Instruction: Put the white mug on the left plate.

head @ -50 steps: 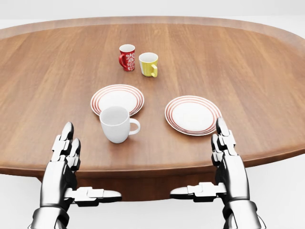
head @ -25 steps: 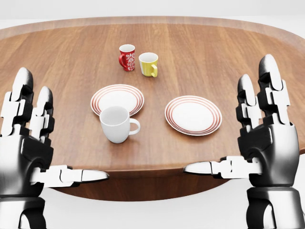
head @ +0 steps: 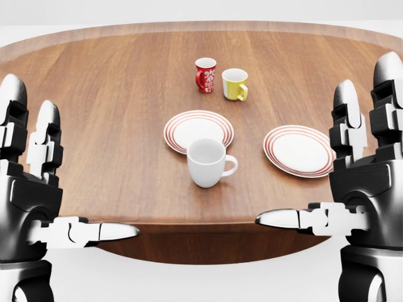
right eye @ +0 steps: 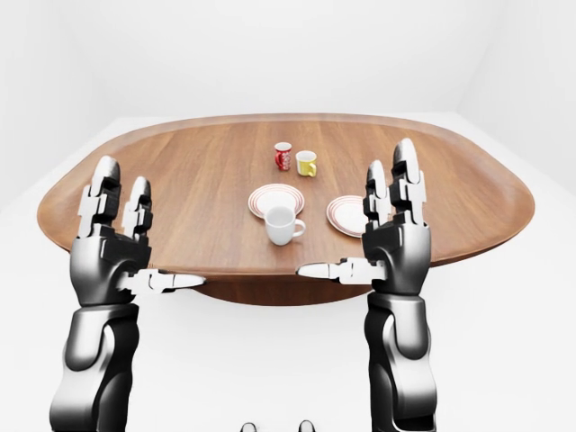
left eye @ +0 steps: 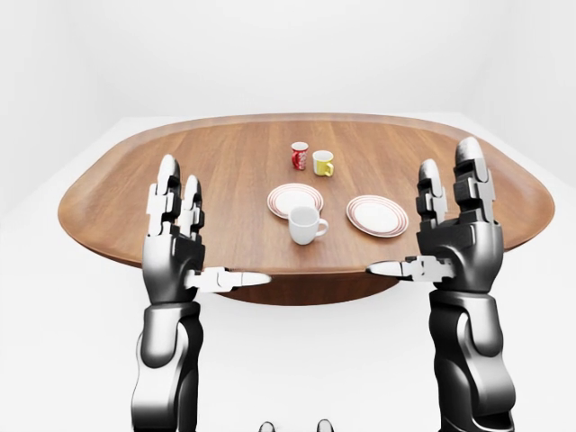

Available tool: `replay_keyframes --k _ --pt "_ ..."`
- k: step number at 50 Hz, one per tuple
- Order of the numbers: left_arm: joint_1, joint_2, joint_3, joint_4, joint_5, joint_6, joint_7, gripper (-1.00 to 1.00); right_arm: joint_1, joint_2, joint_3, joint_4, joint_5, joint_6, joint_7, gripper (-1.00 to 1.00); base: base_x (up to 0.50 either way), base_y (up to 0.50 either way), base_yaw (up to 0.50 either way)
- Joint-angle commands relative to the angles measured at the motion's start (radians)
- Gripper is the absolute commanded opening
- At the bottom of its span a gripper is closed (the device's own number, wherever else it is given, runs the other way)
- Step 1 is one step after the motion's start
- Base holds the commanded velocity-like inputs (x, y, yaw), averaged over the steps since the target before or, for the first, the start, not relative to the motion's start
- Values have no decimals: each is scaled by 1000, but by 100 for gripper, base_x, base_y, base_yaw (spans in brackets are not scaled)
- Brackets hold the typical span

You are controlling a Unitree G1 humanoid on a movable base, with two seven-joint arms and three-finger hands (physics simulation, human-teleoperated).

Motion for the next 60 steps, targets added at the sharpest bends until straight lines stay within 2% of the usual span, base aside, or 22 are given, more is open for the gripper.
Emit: replay_keyframes --k 1,16,36,60 --pt "2 2 -1 -11 -2 0 -3 100 1 1 0 -13 10 0 -2 100 0 50 0" --pt "7 1 -3 -26 -5 0 -9 100 1 1 0 4 1 0 -7 100 0 49 0" --pt "8 0 -6 -44 -10 0 -13 100 7 7 -2 -7 13 0 8 100 0 0 0" --pt "10 0 -6 -51 -16 0 -14 100 12 2 4 -16 22 0 9 100 49 0 0"
